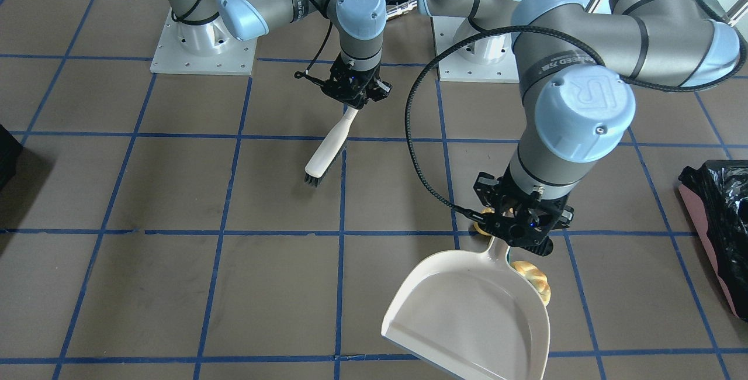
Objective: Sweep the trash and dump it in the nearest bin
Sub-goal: 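Lift the dustpan with the left gripper and set it beside the toys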
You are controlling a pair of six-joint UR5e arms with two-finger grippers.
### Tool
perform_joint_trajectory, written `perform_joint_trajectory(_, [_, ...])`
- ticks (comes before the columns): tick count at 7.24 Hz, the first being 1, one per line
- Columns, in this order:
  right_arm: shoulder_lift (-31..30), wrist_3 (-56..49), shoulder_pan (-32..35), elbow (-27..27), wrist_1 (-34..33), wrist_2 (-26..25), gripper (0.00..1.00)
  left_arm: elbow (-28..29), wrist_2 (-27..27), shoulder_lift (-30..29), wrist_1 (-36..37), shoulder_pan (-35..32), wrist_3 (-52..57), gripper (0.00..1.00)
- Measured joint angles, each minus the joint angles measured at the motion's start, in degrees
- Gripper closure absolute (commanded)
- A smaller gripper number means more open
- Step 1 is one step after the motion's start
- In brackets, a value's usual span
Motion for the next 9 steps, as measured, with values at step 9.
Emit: perform_joint_trajectory(9, [0.9,10.5,-0.1,-0.5,-0.9,0.4,1.00,-5.3,0.3,3.2,4.4,21.1,58.0,1.00])
